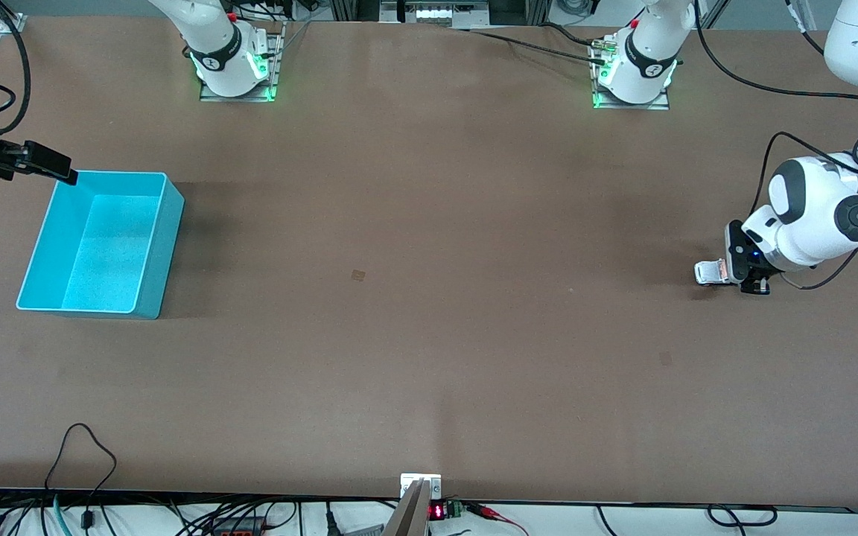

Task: Wind and store white jeep toy

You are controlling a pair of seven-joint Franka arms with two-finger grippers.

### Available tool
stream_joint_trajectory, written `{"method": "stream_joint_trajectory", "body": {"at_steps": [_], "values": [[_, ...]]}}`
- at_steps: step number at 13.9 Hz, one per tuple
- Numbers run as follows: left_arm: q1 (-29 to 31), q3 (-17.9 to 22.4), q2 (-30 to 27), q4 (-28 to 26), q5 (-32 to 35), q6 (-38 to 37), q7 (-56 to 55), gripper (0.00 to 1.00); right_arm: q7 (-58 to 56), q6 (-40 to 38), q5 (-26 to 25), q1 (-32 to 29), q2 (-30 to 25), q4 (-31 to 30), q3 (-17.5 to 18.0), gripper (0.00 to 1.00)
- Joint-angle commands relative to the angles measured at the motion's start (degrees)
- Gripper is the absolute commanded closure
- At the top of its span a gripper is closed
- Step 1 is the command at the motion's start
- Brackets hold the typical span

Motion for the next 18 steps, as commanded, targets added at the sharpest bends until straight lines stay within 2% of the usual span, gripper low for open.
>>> {"method": "stream_joint_trajectory", "body": {"at_steps": [1,2,3,5,7,10,13,18], "values": [[1.58,-0.02,4.35,0.44,2.37,2.68,1.46,1.00,0.18,-0.79,0.03,0.13,0.04,0.32,-0.21,0.00],[1.49,-0.02,4.18,0.53,2.45,2.68,1.46,0.98,0.09,-0.70,0.03,0.13,0.04,0.32,-0.21,0.00],[1.31,-0.28,3.74,0.44,2.37,2.68,1.02,0.78,-0.17,-0.79,0.03,0.04,0.04,0.32,-0.21,0.00],[1.40,-0.81,2.16,0.44,1.76,2.59,0.14,0.00,-0.43,-0.79,0.03,-0.05,0.04,0.32,-0.21,0.00],[1.49,-3.60,-1.26,0.44,1.66,1.63,0.32,0.00,-0.44,-0.79,0.03,0.04,0.04,0.32,-0.21,0.00],[1.22,-7.13,-5.31,1.14,1.23,-3.81,0.32,0.00,-0.44,-0.79,0.03,-0.05,0.04,0.32,-0.30,0.00],[0.96,-8.89,-7.60,1.14,-0.44,-4.70,0.32,0.00,-0.44,-0.79,0.03,0.04,0.04,0.32,-0.30,0.00],[-0.44,-10.47,-13.22,1.75,-2.46,-10.84,-0.03,0.00,-0.52,-0.88,0.03,-0.05,0.04,0.32,-0.30,0.00]]}}
